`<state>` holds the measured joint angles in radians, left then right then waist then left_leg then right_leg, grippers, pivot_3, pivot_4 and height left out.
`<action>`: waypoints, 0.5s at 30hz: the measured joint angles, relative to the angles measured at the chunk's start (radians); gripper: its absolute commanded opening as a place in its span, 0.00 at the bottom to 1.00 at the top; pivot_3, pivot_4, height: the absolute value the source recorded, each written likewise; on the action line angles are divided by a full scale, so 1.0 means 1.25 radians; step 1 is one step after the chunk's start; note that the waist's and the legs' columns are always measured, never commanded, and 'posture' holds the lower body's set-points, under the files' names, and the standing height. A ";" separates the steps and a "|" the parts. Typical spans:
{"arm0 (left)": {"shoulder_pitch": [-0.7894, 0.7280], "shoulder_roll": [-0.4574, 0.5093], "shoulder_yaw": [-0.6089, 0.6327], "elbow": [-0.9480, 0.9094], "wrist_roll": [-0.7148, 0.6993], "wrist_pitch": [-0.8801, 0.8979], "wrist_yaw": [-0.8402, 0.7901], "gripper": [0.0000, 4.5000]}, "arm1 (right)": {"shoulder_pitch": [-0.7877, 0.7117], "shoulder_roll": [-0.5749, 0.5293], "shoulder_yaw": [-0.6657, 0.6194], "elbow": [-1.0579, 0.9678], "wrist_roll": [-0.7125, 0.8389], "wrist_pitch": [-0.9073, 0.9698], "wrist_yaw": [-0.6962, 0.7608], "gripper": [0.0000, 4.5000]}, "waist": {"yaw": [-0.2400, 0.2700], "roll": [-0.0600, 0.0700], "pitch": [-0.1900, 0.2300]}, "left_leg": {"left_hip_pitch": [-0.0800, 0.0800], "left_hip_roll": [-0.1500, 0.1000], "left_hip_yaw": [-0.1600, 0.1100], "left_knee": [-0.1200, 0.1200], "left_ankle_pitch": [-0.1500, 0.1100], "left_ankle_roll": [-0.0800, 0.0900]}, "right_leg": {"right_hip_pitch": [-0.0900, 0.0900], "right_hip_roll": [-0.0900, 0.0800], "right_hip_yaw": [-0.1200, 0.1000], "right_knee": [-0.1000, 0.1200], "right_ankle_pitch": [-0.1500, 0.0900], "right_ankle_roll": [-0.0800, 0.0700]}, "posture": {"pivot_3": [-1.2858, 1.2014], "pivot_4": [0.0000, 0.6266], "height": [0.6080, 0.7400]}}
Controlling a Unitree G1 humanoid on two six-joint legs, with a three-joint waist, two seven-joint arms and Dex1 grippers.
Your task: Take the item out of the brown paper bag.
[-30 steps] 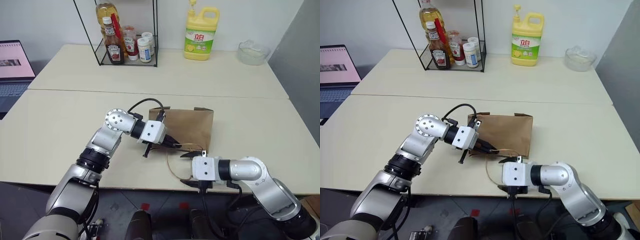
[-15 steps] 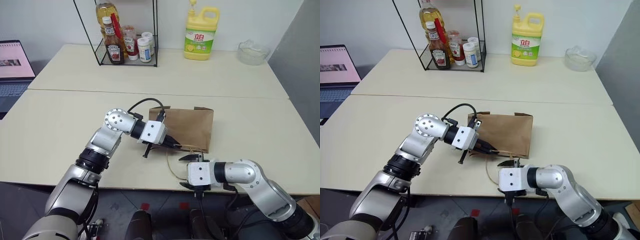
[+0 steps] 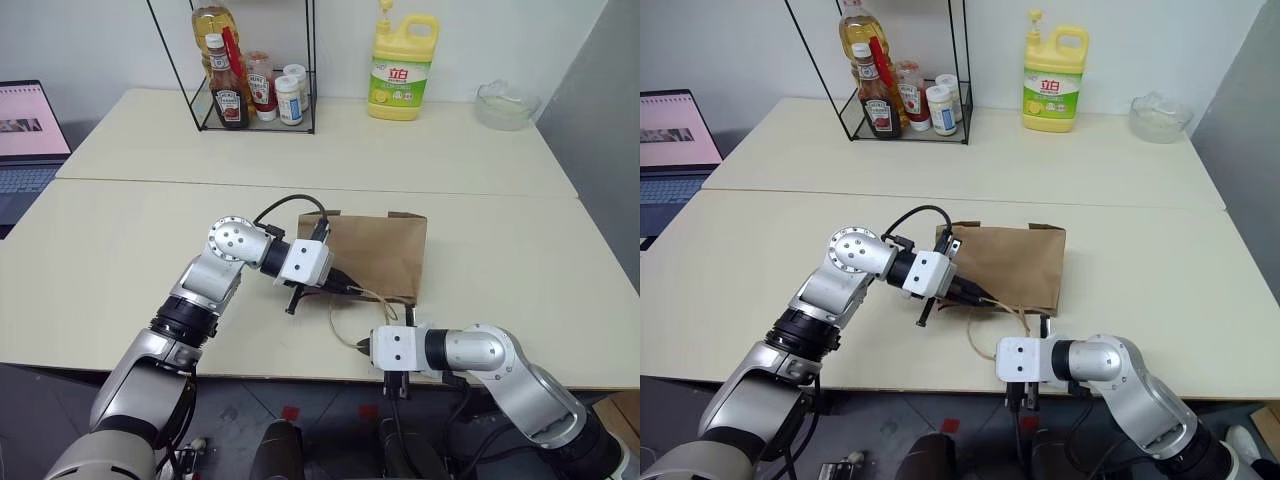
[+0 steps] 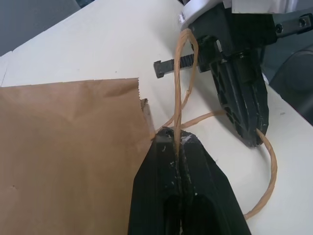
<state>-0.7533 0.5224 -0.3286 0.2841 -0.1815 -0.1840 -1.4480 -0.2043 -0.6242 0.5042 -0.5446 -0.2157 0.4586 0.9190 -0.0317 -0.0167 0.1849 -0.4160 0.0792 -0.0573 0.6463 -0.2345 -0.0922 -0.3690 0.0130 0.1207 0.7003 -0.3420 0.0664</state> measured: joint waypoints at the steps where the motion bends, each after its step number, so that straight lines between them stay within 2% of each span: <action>1: -0.002 -0.002 0.008 0.000 -0.004 0.023 0.006 0.00 | 0.001 0.000 0.000 -0.002 0.001 0.004 -0.001 0.02 | 0.000 0.000 0.000 | 0.000 0.000 0.000 0.000 0.000 0.000 | 0.000 0.000 0.000 0.000 0.000 0.000 | 0.52 0.24 1.00; 15: -0.163 -0.081 0.093 0.069 -0.065 0.321 0.132 0.00 | 0.012 -0.010 0.007 -0.033 0.001 0.043 -0.003 0.02 | 0.000 0.000 0.000 | 0.000 0.000 0.000 0.000 0.000 0.000 | 0.000 0.000 0.000 -0.001 0.000 0.000 | 0.52 0.24 1.00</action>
<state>-0.9574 0.4213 -0.2124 0.3705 -0.2626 0.2172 -1.2824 -0.1889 -0.6369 0.5124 -0.5860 -0.2150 0.5129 0.9148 -0.0313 -0.0168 0.1849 -0.4165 0.0789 -0.0575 0.6460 -0.2345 -0.0922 -0.3689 0.0129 0.1205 0.6994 -0.3420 0.0665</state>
